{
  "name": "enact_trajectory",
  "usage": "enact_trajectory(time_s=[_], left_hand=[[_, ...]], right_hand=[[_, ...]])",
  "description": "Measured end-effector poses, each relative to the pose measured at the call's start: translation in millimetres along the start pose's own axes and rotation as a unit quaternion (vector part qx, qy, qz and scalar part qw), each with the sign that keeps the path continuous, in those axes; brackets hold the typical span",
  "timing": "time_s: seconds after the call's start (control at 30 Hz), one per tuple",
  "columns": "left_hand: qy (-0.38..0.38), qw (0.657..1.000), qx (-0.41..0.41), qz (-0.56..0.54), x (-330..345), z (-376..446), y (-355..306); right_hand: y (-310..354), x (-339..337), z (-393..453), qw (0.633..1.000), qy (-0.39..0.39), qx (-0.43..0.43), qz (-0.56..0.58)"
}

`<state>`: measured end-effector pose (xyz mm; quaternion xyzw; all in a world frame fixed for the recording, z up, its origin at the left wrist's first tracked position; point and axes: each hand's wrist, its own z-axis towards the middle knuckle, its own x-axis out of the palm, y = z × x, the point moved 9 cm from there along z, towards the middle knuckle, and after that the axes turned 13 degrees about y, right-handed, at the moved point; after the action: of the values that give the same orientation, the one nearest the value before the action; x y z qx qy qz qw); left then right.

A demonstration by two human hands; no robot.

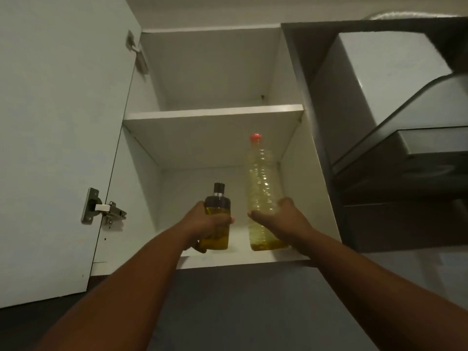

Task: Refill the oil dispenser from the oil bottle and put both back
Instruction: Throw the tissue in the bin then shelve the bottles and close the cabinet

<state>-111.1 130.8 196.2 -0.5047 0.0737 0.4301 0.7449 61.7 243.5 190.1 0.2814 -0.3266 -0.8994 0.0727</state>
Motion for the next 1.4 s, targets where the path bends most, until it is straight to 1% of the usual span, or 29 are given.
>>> enact_trajectory(time_s=[0.13,0.3,0.43,0.63,0.7,0.77,0.83,0.9,0.97,1.03,1.07,1.13,1.2,1.3,1.4], left_hand=[[-0.014,1.000,0.015,-0.004,0,21,21],[0.004,1.000,0.011,-0.006,2,33,27],[0.006,0.999,-0.021,-0.023,2,31,34],[0.007,0.999,-0.045,-0.008,-1,37,43],[-0.003,0.998,-0.068,0.002,-1,37,46],[-0.040,0.994,-0.099,0.018,-1,29,45],[-0.072,0.990,-0.113,0.046,-2,18,42],[-0.075,0.984,-0.116,0.113,-2,10,39],[-0.047,0.973,-0.128,0.187,0,2,41],[-0.025,0.951,-0.148,0.272,0,-10,44],[-0.023,0.938,-0.146,0.314,1,-17,43],[-0.035,0.917,-0.114,0.381,1,-31,36],[-0.045,0.903,-0.073,0.421,4,-42,31],[-0.042,0.890,-0.020,0.453,8,-59,27],[-0.025,0.882,-0.005,0.471,10,-77,33]], right_hand=[[-16,8,19,1.000,0.010,0.029,0.001],[-26,17,32,0.997,0.047,0.056,-0.007],[-33,18,36,0.996,0.044,0.071,-0.024],[-36,20,34,0.992,0.034,0.098,-0.070],[-32,17,32,0.991,0.004,0.093,-0.100],[-22,10,24,0.986,-0.056,0.057,-0.146],[-6,6,13,0.970,-0.110,-0.002,-0.217],[3,9,3,0.948,-0.121,-0.031,-0.291],[0,14,-1,0.936,-0.094,-0.018,-0.338],[-6,17,-8,0.927,-0.067,-0.001,-0.369],[-8,18,-12,0.923,-0.057,0.004,-0.381],[-10,22,-25,0.917,-0.042,0.016,-0.397],[-12,27,-38,0.917,-0.023,0.033,-0.397],[-14,38,-55,0.912,0.045,0.072,-0.402],[-11,46,-73,0.898,0.116,0.105,-0.412]])
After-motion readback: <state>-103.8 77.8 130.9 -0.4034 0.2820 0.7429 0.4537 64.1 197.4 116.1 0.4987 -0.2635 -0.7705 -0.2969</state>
